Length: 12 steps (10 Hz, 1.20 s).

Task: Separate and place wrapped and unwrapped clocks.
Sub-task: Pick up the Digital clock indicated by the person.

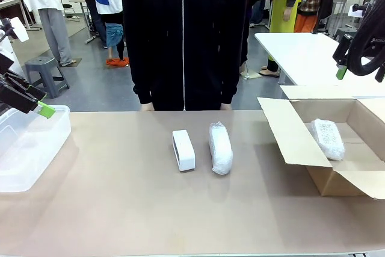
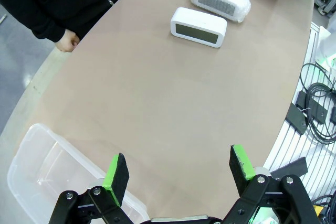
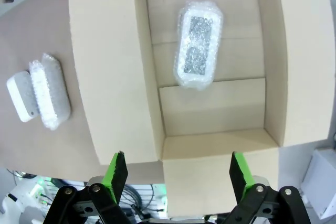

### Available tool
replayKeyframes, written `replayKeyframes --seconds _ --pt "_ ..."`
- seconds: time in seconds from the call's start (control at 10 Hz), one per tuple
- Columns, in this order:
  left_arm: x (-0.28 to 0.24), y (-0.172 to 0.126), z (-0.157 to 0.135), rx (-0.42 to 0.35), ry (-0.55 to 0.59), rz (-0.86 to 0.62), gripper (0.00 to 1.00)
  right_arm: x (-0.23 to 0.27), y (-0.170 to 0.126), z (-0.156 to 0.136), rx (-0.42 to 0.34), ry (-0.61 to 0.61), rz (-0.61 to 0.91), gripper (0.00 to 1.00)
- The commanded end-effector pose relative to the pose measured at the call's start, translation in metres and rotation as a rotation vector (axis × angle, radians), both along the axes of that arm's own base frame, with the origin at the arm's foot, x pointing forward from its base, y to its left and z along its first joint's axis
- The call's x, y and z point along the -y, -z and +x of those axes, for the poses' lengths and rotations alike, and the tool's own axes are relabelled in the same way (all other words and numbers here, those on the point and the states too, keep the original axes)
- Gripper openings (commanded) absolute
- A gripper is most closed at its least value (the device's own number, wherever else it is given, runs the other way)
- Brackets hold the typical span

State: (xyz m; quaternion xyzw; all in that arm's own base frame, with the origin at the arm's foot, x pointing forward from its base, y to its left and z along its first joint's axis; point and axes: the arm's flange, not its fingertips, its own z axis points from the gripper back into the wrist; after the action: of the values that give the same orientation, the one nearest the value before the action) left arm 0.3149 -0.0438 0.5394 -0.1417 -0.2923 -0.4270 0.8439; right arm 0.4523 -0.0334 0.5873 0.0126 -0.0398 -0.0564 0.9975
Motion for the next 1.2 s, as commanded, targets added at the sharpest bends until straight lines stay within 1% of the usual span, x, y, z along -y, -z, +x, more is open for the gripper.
replayKeyframes --seconds 0.0,0.3,0.4,0.6,0.7,0.8,0.9,1.0,1.1 --pt "-0.001 0.001 0.001 0.002 0.016 -0.015 1.0 0.002 0.005 -0.001 0.016 -0.014 -0.014 1.0" --pt "-0.001 0.001 0.001 0.002 0.016 -0.015 1.0 0.002 0.005 -0.001 0.016 -0.014 -0.014 1.0" --pt "-0.001 0.001 0.001 0.002 0.016 -0.015 1.0 0.0 0.0 0.0 0.0 0.0 0.0 1.0" --pt "-0.001 0.001 0.001 0.002 0.016 -0.015 1.0 -0.058 0.01 -0.016 0.095 -0.357 0.048 1.0" --pt "-0.001 0.001 0.001 0.002 0.016 -0.015 1.0 -0.081 0.017 -0.024 0.124 -0.482 0.064 1.0" --pt "-0.001 0.001 0.001 0.002 0.016 -0.015 1.0 -0.104 0.023 -0.033 0.17 -0.64 0.089 1.0" --pt "-0.001 0.001 0.001 0.002 0.016 -0.015 1.0 -0.119 0.027 -0.037 0.254 -0.707 0.089 1.0" --pt "-0.001 0.001 0.001 0.002 0.016 -0.015 1.0 -0.133 0.031 -0.037 0.334 -0.835 0.097 1.0" --pt "-0.001 0.001 0.001 0.002 0.016 -0.015 1.0 -0.146 0.034 -0.036 0.34 -0.984 0.14 1.0"
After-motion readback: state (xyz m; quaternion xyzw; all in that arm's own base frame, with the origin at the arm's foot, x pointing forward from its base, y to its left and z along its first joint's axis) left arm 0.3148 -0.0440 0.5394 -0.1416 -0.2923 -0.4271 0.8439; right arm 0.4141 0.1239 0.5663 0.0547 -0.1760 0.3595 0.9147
